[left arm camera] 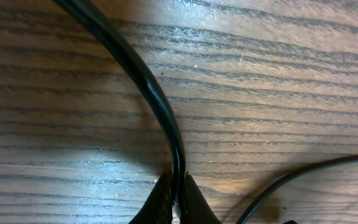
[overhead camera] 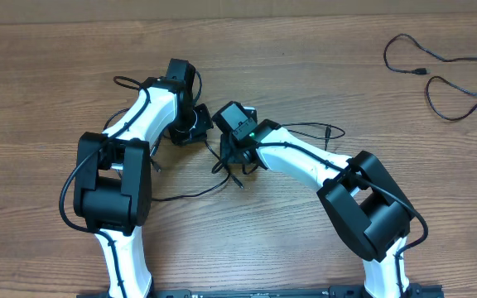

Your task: Untangle cables

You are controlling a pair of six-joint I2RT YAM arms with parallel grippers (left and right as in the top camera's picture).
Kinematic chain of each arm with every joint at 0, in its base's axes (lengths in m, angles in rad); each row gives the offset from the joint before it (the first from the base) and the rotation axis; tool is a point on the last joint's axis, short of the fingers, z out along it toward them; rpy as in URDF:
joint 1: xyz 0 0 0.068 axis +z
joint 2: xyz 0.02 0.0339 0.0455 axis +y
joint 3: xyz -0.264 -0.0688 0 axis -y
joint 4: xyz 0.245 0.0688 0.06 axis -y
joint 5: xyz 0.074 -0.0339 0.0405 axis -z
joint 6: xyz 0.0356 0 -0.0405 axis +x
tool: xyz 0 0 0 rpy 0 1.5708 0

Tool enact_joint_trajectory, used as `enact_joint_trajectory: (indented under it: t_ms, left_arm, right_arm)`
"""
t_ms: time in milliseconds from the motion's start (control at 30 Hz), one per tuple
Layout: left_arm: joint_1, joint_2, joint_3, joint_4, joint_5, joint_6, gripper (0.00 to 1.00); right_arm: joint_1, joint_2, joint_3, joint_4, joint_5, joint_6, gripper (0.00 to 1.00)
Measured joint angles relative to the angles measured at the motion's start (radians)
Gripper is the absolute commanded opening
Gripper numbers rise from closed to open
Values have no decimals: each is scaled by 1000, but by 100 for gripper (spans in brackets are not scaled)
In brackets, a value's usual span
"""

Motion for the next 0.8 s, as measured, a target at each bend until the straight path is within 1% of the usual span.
enact_joint_trajectory:
  t_ms: [133,167,200,267,400,467,533,800]
  left_arm:
    - [0,0,0,0,7,0,4]
    - [0,0,0,0,9,0,4]
    - [0,0,0,0,9,0,4]
    - [0,0,0,0,9,0,4]
    - [0,0,0,-1,9,0,4]
    - [0,0,0,-3,9,0,4]
    - [0,0,0,-3,9,0,4]
    - [0,0,0,-3,10,0,4]
  right_arm:
    - [0,1,31,3,-3,0,47]
    - [0,1,34,5,-3,0,47]
    - [0,1,34,4,-3,0,50]
    - [0,2,34,3,-3,0,51]
    - [0,2,34,13,-8,0,49]
    - [0,2,34,18,-15,-1,44]
    - [0,2,34,15,-20,1,42]
    - [0,2,24,0,-11,0,42]
